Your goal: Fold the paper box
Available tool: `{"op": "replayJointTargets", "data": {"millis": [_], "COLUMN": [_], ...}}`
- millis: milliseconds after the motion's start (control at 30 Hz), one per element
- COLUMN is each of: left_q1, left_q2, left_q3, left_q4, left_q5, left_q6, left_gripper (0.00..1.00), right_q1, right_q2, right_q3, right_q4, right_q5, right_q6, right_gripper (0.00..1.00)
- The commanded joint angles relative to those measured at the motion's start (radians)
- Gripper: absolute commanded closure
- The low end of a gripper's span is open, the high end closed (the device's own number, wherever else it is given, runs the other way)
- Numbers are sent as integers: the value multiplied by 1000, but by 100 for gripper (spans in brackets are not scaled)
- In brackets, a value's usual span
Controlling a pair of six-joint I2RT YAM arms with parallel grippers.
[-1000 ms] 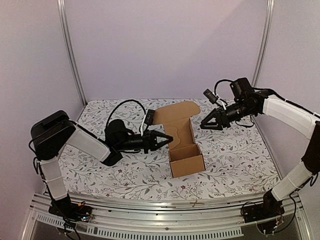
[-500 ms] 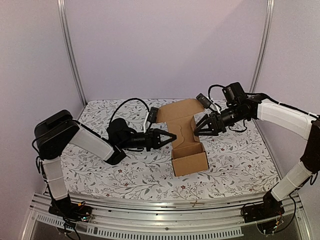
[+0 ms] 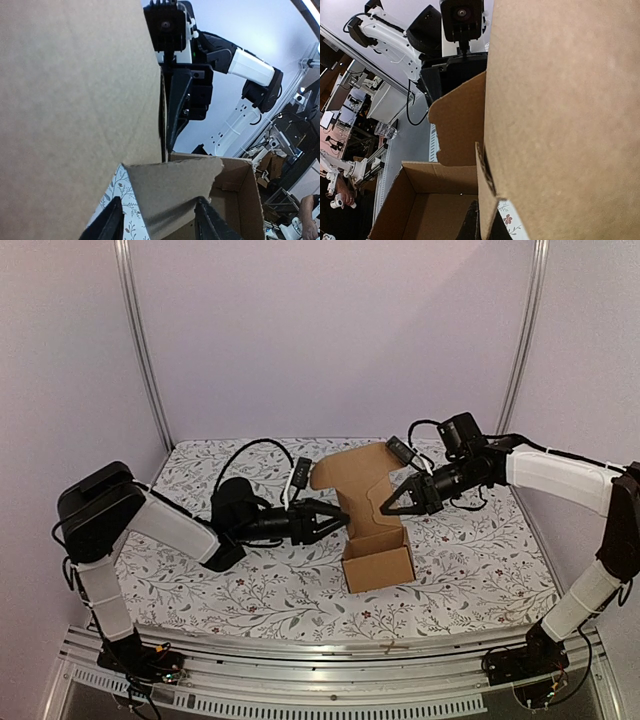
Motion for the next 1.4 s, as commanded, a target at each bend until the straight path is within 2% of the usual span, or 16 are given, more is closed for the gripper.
{"op": "replayJointTargets", "data": {"millis": [0, 100, 200, 267, 333, 400, 433, 600, 767, 833, 900, 1000, 1100, 1167, 1267, 1367], "left_q1": [15, 6, -19, -61, -77, -62, -39, 18, 19, 19, 31, 112, 121, 131, 162, 184], "left_q2": [-216, -412, -609, -790, -970, -1062, -1046, -727, -598, -595, -594, -535, -524, -545, -552, -524], "left_q3": [-78, -42, 105, 142, 109, 40, 73, 445, 382, 292, 184, 210, 207, 178, 191, 258], "left_q4": [-330, -821, -1353, -1495, -1414, -1204, -1189, -1477, -1292, -1131, -943, -1101, -1090, -1053, -1125, -1209], "left_q5": [-151, -324, -548, -775, -879, -947, -965, -865, -744, -813, -981, -1019, -821, -611, -293, -34], "left_q6": [167, 321, 403, 464, 556, 733, 781, 888, 843, 795, 766, 591, 612, 677, 813, 822], "left_gripper": [3, 1, 1, 1, 1, 1, 1, 1, 1, 1, 1, 1, 1, 1, 7, 8], "right_q1": [-13, -45, -59, -59, -59, -57, -56, -31, 11, 11, 10, 12, 13, 17, 32, 57], "right_q2": [-68, -92, -125, -145, -168, -180, -182, -177, -172, -143, -94, -40, 35, 84, 164, 199], "right_q3": [-16, 10, 44, 63, 79, 85, 89, 101, 97, 117, 144, 195, 256, 284, 331, 370], "right_q4": [-24, -105, -197, -259, -304, -334, -343, -378, -390, -388, -387, -409, -435, -450, -517, -568], "right_q5": [59, 89, 130, 152, 163, 163, 158, 183, 266, 280, 281, 265, 245, 228, 225, 242], "right_q6": [-22, -68, -138, -193, -225, -257, -267, -308, -405, -422, -431, -447, -473, -479, -496, -506], "right_gripper": [100, 100, 100, 100, 100, 100, 100, 100, 100, 100, 100, 100, 100, 100, 100, 100]}}
